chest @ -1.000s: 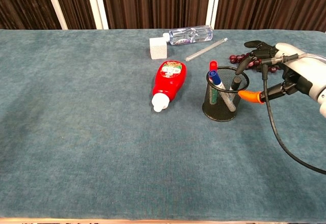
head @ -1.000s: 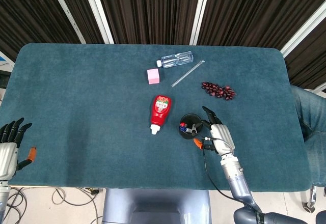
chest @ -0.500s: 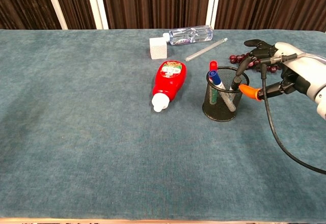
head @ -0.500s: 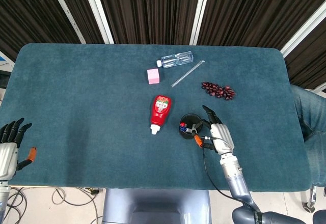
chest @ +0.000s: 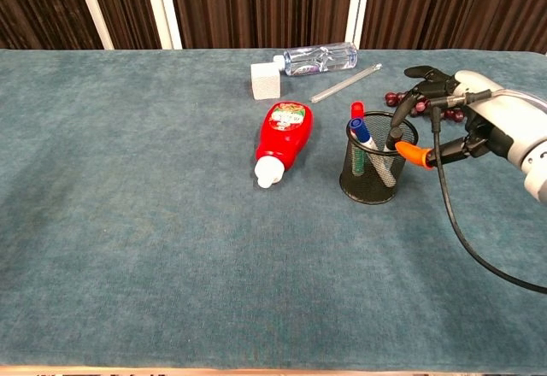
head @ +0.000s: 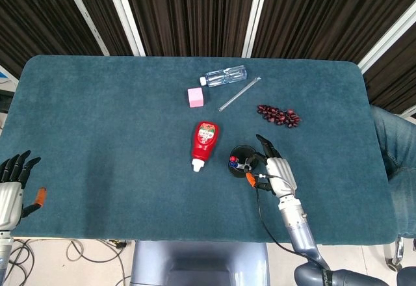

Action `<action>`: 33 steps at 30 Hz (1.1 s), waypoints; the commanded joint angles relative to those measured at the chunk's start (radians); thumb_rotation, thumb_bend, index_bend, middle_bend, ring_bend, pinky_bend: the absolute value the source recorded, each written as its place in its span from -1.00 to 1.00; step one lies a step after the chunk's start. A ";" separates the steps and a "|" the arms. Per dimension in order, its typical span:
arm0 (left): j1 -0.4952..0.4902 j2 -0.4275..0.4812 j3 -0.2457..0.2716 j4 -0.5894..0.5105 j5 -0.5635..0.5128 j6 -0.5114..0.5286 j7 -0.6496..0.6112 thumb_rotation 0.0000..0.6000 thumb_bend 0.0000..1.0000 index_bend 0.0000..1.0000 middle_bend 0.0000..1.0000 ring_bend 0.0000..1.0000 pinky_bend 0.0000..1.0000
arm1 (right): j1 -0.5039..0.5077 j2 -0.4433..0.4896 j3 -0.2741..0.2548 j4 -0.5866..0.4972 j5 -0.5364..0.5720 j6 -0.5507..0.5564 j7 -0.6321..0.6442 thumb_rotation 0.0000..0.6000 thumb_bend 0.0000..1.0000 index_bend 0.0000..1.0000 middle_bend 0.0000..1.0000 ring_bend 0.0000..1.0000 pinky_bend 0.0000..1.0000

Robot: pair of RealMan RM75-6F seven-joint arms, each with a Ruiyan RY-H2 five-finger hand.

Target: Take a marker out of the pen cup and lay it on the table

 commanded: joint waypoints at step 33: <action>0.000 0.001 0.001 -0.002 0.000 -0.001 0.004 1.00 -0.19 -0.70 -0.93 -0.94 -0.85 | 0.004 -0.025 0.006 0.014 0.004 0.006 0.013 1.00 -0.12 0.06 -1.00 -1.00 -0.66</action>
